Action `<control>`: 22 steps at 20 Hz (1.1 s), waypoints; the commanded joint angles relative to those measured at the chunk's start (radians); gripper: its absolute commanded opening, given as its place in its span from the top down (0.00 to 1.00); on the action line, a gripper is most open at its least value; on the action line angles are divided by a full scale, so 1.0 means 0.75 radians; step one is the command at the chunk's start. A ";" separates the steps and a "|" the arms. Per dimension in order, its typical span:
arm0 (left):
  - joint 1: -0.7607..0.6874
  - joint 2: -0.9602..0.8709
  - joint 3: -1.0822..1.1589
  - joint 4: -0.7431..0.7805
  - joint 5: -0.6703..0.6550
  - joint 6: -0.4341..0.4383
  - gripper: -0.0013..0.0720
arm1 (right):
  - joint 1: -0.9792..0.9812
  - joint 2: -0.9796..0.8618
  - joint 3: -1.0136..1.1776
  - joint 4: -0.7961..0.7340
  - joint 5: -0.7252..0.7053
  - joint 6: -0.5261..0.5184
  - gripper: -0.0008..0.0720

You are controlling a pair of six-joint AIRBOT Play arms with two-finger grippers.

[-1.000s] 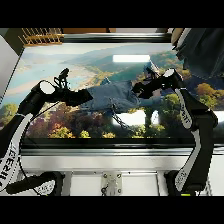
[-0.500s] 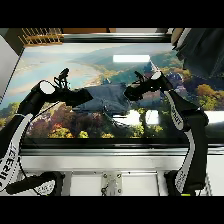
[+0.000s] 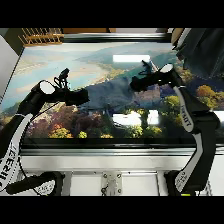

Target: Fold the clothes and pants, and hang the long-sleeved shirts on hangers.

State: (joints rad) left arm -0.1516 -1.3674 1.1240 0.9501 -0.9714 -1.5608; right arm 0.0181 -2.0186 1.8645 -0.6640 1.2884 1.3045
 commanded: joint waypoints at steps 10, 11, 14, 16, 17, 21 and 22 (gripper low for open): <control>-0.001 0.000 -0.001 -0.001 -0.041 0.002 0.95 | -0.831 0.684 -0.291 -0.907 -0.067 0.479 0.97; -0.001 -0.001 -0.001 0.000 -0.041 0.003 0.95 | -0.890 0.743 -0.403 -0.907 -0.068 0.501 0.97; -0.001 0.000 -0.001 0.000 -0.041 0.003 0.95 | -0.998 0.945 -0.778 -0.952 -0.094 0.590 0.97; -0.001 -0.001 -0.001 0.000 -0.041 0.003 0.95 | -1.011 1.101 -1.035 -0.962 -0.132 0.627 0.97; -0.001 -0.001 -0.001 0.000 -0.040 0.003 0.95 | -1.008 1.170 -1.148 -0.965 -0.143 0.646 0.97; -0.001 -0.001 -0.001 0.001 -0.038 0.003 0.95 | -1.008 1.375 -1.481 -0.967 -0.149 0.675 0.97; -0.001 -0.001 -0.001 0.001 -0.038 0.003 0.95 | -1.008 1.406 -1.527 -0.966 -0.147 0.674 0.97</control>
State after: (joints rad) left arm -0.1516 -1.3674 1.1240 0.9497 -1.0008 -1.5585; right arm -0.7311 -1.0607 0.8742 -1.3785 1.1847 1.7866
